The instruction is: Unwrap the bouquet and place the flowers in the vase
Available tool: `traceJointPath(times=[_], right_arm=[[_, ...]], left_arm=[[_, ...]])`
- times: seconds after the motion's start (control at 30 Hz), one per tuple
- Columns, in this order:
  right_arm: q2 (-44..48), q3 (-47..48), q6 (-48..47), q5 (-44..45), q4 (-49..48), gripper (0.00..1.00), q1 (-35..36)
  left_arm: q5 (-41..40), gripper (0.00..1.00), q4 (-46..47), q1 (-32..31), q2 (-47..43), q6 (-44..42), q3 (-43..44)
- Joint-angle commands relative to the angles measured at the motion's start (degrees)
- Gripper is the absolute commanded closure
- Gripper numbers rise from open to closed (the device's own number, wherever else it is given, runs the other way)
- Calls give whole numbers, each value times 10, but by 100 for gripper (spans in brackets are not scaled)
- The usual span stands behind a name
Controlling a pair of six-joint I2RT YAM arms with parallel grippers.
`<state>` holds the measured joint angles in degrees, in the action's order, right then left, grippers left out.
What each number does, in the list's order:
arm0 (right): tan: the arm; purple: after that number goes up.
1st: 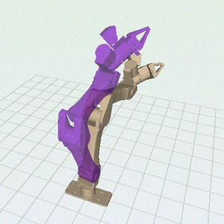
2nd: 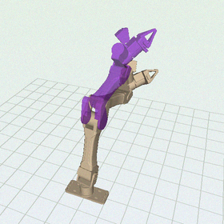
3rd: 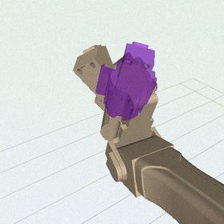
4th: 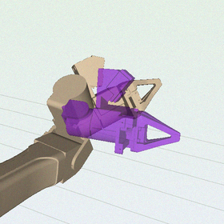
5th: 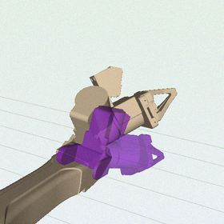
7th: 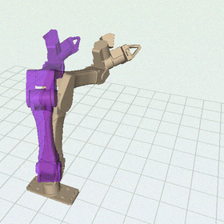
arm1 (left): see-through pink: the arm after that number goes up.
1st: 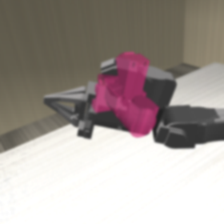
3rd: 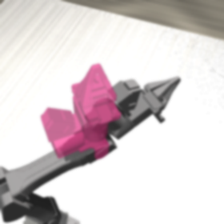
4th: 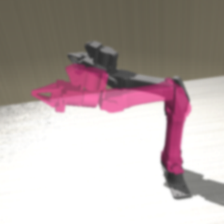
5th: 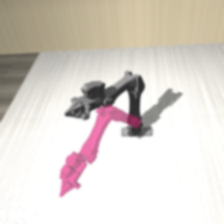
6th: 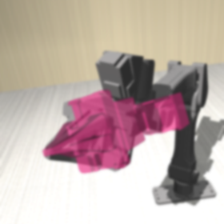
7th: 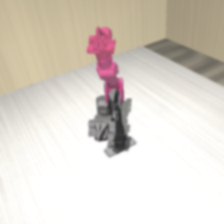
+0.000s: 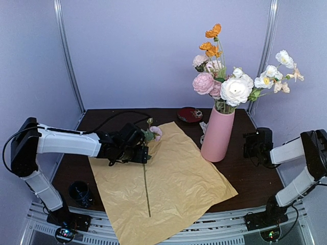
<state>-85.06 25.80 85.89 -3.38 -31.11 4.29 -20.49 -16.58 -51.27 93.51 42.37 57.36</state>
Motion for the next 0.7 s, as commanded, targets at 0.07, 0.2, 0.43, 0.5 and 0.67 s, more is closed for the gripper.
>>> traceJointPath(times=[0.07, 0.2, 0.43, 0.5, 0.67], right_arm=[[84, -55, -85, -53, 70, 27, -8], [151, -73, -124, -73, 114, 27, -7], [262, -91, -204, -127, 209, 27, -5], [298, -95, -228, -138, 244, 27, 1], [414, -96, -269, -141, 318, 28, 21]], left_arm=[[36, 31, -29, 11, 75, 13, 68], [36, 37, -39, 15, 110, 18, 89], [20, 54, -52, 18, 157, 23, 108], [26, 61, -51, 18, 164, 25, 108], [23, 86, -50, 18, 165, 28, 107]])
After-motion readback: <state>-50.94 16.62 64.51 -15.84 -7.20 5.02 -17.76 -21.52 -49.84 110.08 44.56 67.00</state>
